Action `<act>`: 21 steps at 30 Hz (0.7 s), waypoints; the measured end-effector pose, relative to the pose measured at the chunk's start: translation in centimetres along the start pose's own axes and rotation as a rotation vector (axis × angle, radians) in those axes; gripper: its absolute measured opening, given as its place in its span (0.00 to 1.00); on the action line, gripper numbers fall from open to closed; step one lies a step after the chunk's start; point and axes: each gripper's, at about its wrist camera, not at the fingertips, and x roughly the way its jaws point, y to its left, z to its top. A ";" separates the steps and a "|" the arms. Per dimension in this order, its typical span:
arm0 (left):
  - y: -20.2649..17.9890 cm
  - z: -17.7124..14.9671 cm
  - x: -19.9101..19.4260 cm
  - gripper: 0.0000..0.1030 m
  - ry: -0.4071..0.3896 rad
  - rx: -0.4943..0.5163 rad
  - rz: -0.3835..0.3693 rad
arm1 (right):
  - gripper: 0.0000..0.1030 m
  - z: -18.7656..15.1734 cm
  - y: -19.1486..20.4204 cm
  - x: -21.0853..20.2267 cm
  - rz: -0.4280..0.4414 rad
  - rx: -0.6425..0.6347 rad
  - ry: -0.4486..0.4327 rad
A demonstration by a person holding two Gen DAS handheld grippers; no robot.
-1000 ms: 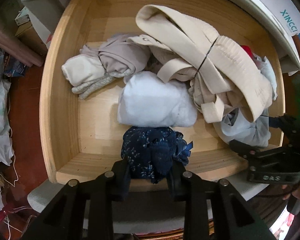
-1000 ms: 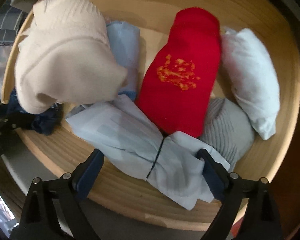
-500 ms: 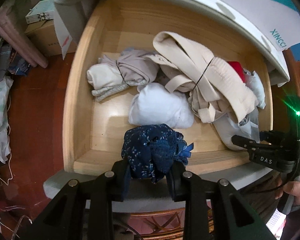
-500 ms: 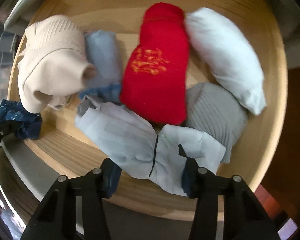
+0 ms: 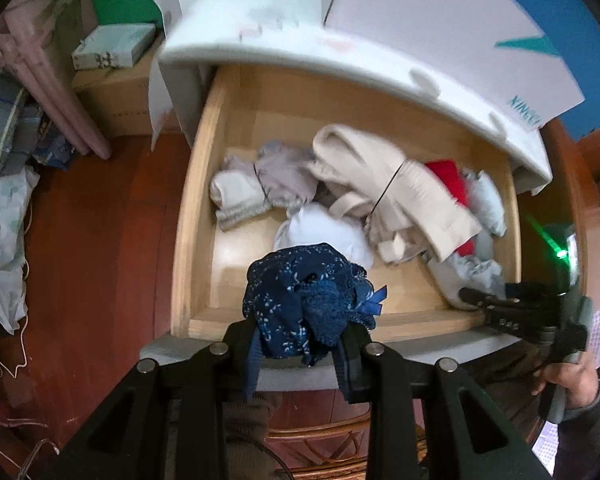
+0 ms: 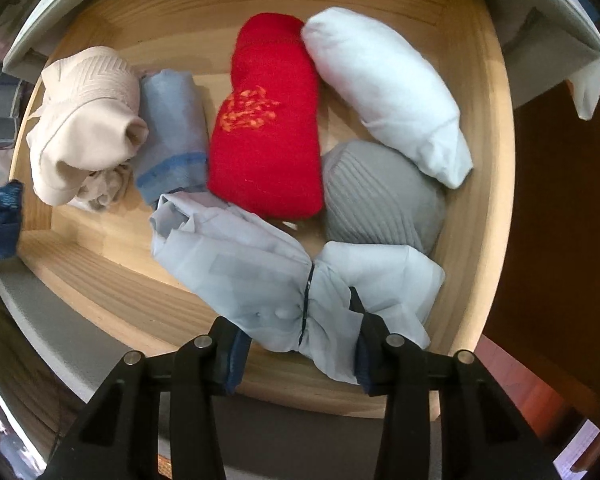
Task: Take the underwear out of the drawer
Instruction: 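Lift the dark blue underwear into the white box and open the left tool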
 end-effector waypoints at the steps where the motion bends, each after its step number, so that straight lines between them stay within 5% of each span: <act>1: 0.0 0.2 -1.0 0.29 -0.020 0.002 -0.002 | 0.38 -0.1 -0.2 0.1 0.004 0.000 -0.002; 12: -2.9 4.6 -13.3 0.29 -0.275 0.082 0.002 | 0.40 -2.5 -1.1 2.2 0.011 0.020 -0.028; 21: -9.9 14.4 -18.0 0.29 -0.408 0.199 0.000 | 0.40 -3.9 -1.5 2.4 0.028 0.040 -0.056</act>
